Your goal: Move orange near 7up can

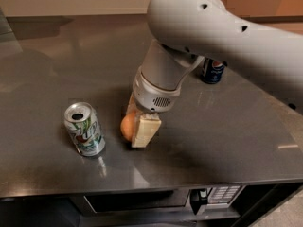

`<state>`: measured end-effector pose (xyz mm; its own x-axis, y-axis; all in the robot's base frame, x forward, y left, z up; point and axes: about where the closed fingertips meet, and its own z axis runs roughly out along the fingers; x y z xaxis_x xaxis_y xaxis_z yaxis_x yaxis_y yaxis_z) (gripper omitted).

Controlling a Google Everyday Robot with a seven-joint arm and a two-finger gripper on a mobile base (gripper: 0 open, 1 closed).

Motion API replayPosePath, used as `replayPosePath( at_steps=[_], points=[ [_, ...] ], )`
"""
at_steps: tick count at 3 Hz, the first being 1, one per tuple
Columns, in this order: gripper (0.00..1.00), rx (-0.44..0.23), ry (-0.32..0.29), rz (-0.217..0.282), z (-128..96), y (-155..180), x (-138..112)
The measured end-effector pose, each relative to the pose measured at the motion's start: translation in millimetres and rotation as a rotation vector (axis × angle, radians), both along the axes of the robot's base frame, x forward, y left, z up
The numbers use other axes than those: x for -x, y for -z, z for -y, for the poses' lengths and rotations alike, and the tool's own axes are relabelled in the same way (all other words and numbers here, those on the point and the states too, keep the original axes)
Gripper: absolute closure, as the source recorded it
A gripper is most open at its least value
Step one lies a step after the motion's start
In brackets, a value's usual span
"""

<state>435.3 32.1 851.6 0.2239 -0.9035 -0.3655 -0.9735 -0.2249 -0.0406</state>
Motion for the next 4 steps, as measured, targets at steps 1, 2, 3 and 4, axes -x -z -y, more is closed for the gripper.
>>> replayPosePath(
  at_steps=[1, 2, 3, 4],
  points=[
    [0.82, 0.0, -0.028, -0.006, -12.1, 3.8, 6.7],
    [0.59, -0.005, -0.042, -0.006, -21.2, 6.2, 8.8],
    [0.35, -0.008, -0.051, -0.005, -27.6, 9.0, 8.6],
    [0.12, -0.016, -0.037, 0.004, -26.8, 12.9, 6.8]
  ],
)
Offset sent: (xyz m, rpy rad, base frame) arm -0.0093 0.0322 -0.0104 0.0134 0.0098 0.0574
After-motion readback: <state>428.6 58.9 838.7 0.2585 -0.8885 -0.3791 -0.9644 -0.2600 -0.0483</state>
